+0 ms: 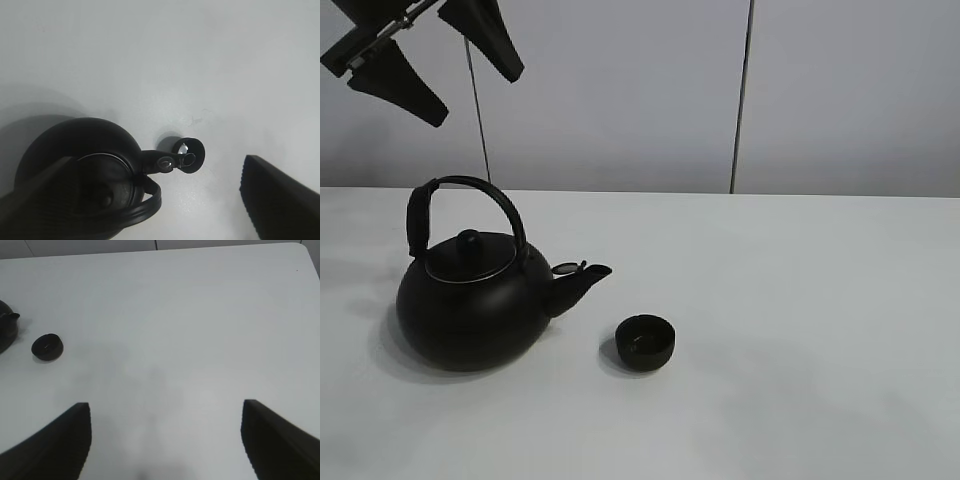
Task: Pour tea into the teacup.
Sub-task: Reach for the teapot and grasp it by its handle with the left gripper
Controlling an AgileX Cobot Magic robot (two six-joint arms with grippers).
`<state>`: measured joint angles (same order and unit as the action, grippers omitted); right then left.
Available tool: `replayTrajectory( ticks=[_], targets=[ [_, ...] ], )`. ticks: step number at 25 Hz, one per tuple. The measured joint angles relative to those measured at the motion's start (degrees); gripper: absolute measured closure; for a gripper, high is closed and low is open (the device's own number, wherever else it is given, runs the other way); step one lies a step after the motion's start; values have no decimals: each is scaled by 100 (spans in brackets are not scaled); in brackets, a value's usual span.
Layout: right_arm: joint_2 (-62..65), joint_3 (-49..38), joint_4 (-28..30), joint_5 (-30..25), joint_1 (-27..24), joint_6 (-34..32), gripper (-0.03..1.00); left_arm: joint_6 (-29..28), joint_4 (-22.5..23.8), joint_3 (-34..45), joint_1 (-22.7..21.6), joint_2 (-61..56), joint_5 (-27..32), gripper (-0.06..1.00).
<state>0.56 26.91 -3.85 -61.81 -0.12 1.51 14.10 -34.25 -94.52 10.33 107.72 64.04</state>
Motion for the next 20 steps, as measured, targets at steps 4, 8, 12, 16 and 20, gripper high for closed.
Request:
replayTrajectory(
  ticks=[4, 8, 12, 16, 20],
  targets=[
    [0, 0, 0, 0, 0, 0, 40, 0, 0, 0, 0, 0, 0, 31],
    [0, 0, 0, 0, 0, 0, 40, 0, 0, 0, 0, 0, 0, 31],
    [0, 0, 0, 0, 0, 0, 40, 0, 0, 0, 0, 0, 0, 31],
    [0, 0, 0, 0, 0, 0, 40, 0, 0, 0, 0, 0, -123, 31],
    [0, 0, 0, 0, 0, 0, 40, 2, 0, 0, 0, 0, -117, 31]
  ],
)
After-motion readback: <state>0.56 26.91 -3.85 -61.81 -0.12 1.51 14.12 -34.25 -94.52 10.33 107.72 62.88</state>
